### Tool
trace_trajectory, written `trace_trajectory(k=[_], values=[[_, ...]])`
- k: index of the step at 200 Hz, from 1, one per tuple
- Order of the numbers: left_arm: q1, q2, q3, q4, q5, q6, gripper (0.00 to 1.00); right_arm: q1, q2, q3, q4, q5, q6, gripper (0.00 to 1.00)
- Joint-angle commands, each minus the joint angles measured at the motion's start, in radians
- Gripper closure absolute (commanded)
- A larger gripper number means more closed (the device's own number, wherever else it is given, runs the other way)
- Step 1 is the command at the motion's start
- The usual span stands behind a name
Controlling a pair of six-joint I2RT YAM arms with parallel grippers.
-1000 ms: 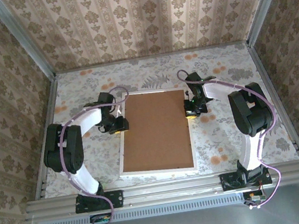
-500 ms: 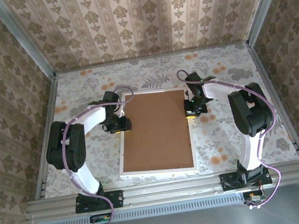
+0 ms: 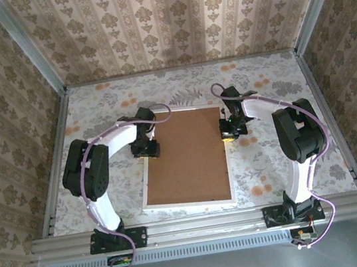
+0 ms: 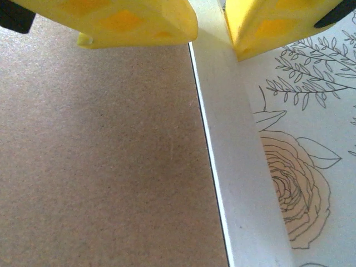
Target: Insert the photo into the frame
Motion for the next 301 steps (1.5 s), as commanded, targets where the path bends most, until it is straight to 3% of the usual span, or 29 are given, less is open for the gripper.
trace_trajectory(k=[1,84,135,175,212,235,301], values=[[-0.064,0.082,-0.049,0.078,0.220,0.010,0.49,0.042,0.045,-0.012,0.015,-0.007,0.008,0.89],[0.067,-0.030,-0.142,0.267,0.459,-0.122,0.48,0.047,0.051,-0.018,0.023,-0.012,0.011,0.89],[0.044,0.015,-0.114,0.154,0.306,-0.035,0.47,0.049,0.050,-0.019,0.022,-0.011,0.012,0.89],[-0.095,0.091,-0.073,0.039,0.091,-0.001,0.47,0.049,0.051,-0.018,0.022,-0.010,0.012,0.89],[-0.111,0.104,-0.052,0.028,0.047,-0.010,0.47,0.049,0.054,-0.012,0.019,-0.008,0.009,0.89],[-0.065,0.026,-0.052,0.031,0.063,-0.010,0.47,0.049,0.047,-0.018,0.018,-0.003,0.008,0.89],[0.135,-0.194,-0.155,0.081,0.249,-0.018,0.45,0.049,0.044,-0.033,0.028,0.000,0.008,0.89]])
